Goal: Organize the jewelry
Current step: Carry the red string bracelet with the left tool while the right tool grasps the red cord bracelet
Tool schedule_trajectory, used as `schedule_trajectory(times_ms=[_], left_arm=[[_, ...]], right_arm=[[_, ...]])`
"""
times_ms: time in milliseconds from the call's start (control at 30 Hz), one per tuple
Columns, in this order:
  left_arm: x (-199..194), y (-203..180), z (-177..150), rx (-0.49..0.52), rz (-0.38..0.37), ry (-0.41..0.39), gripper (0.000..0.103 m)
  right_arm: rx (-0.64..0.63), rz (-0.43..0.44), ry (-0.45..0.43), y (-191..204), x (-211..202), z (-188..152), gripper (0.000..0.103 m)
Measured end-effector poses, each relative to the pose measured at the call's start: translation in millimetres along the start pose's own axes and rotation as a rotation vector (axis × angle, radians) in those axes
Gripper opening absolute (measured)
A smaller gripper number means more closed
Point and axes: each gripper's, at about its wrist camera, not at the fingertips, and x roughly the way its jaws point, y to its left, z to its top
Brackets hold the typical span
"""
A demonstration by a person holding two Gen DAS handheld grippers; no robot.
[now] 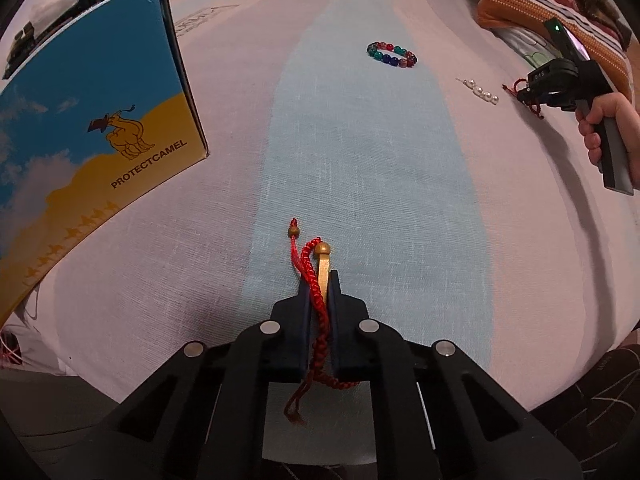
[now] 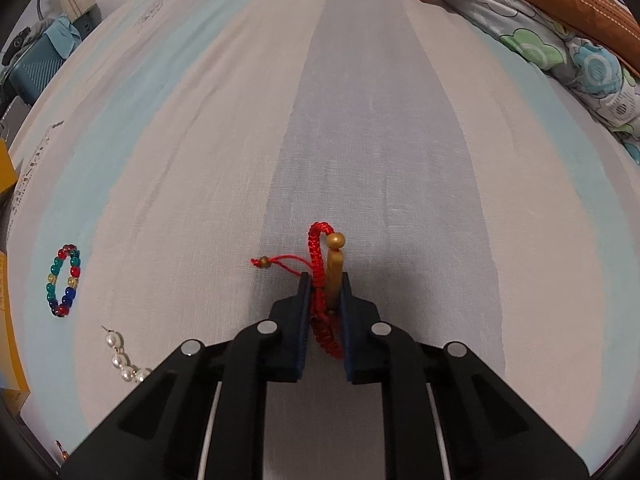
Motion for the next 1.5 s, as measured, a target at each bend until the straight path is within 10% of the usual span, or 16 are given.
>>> schedule_trajectory(times_ms=[1500], left_arm=[[-52,5,20,0.009,0.015,-0.126,0.007]], right_arm=[[-0.046,0.019,-0.227,47,-117,-74,0.012]])
